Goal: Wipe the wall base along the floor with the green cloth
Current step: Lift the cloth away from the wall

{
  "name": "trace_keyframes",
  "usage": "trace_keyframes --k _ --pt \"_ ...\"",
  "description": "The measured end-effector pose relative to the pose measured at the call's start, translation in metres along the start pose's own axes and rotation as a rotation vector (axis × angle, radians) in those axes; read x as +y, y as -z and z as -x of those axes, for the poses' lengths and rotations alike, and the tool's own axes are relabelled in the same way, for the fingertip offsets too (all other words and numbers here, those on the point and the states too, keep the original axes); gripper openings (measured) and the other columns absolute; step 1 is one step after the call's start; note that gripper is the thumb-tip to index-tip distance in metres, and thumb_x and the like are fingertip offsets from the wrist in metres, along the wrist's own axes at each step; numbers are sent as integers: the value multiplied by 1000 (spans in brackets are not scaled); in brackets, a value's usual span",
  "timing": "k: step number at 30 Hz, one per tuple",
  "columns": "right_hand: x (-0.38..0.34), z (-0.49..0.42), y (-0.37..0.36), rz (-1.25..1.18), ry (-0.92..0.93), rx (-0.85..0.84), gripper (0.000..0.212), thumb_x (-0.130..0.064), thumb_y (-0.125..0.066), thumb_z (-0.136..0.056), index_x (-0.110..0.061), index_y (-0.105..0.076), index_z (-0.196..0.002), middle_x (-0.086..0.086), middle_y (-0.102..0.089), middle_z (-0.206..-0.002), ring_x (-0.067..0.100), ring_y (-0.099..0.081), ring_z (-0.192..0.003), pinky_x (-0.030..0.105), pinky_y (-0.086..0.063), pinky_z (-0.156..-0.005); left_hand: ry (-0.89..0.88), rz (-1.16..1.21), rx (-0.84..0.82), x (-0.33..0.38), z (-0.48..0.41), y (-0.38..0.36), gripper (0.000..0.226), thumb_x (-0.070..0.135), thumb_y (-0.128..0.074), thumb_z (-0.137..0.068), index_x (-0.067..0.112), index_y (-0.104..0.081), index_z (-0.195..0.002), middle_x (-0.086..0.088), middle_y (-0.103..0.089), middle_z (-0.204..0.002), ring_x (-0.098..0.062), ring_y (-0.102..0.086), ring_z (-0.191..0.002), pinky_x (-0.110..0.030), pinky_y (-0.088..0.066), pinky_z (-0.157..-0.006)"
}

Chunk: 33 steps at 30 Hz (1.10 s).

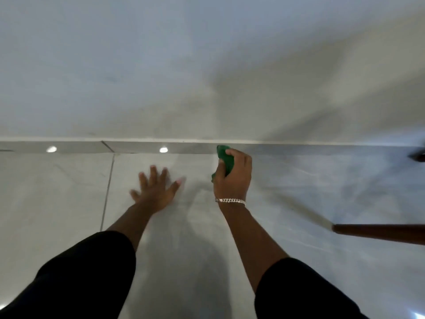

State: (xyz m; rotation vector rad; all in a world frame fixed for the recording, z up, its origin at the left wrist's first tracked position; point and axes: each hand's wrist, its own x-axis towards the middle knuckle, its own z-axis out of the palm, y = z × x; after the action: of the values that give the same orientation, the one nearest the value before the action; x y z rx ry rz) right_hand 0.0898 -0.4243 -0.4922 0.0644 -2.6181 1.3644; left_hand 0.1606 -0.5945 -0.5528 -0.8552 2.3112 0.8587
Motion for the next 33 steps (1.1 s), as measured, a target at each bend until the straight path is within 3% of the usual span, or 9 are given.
trace_keyframes --k 3,7,12,15,19,25,28,30,33 --pt "-54 10 72 -3 19 -125 28 -4 -66 -81 -6 -59 -109 12 -59 -112 25 -57 -105 38 -51 -90 78 912 -376 77 90 42 76 71 -28 -91 21 -49 -143 -3 -54 -143 -28 -48 -134 -44 -34 -108" --pt "-158 14 178 -24 -21 -287 43 -18 -68 -84 -12 -48 -121 7 -57 -118 21 -55 -107 32 -49 -89 75 1369 -555 161 230 103 70 66 -48 -87 8 -67 -122 -14 -74 -109 -26 -71 -97 -40 -57 -80" --pt "-289 -10 336 -166 -209 -259 47 -7 -59 -81 -23 -46 -123 -13 -55 -116 9 -57 -105 28 -51 -92 45 1347 -463 237 381 194 44 11 -61 -89 0 -57 -131 -26 -68 -123 -41 -67 -109 -52 -60 -77" --pt "-337 -28 426 -252 -516 -258 63 -14 -71 -79 -15 -40 -134 -1 -50 -129 17 -49 -117 39 -44 -101 3 1340 -495 278 453 237 51 8 -68 -80 1 -57 -129 -25 -70 -122 -45 -67 -111 -56 -59 -80" --pt "-361 -45 532 -575 -838 -376 74 -30 -83 -62 -10 -49 -124 7 -65 -112 22 -65 -98 45 -57 -86 -85 1243 -571 347 525 260 47 8 -70 -80 7 -59 -126 -19 -73 -118 -41 -70 -107 -53 -60 -79" --pt "-310 -72 643 -621 -883 -203 42 4 -77 -74 7 -64 -113 20 -75 -95 34 -72 -88 46 -60 -83 -153 937 -516 470 571 207 34 5 -66 -89 12 -58 -122 -10 -72 -109 -30 -72 -91 -42 -63 -61" --pt "-250 -105 692 -450 -857 -126 37 3 -81 -69 0 -71 -105 5 -78 -77 23 -74 -75 37 -63 -73 -132 864 -450 537 568 151 33 5 -69 -87 12 -60 -119 -10 -70 -112 -30 -71 -94 -40 -61 -61" --pt "-210 -129 714 -320 -847 -116 36 -1 -83 -68 -8 -74 -102 9 -78 -86 27 -74 -83 42 -61 -83 -106 819 -410 571 560 108 28 3 -70 -86 10 -63 -112 -11 -71 -109 -28 -71 -92 -36 -62 -60" --pt "-144 -157 732 -189 -869 -95 38 -5 -82 -69 -15 -74 -105 10 -77 -94 26 -72 -88 44 -59 -88 -80 734 -360 613 536 45 29 2 -67 -87 7 -63 -115 -14 -70 -115 -30 -70 -101 -47 -62 -83"
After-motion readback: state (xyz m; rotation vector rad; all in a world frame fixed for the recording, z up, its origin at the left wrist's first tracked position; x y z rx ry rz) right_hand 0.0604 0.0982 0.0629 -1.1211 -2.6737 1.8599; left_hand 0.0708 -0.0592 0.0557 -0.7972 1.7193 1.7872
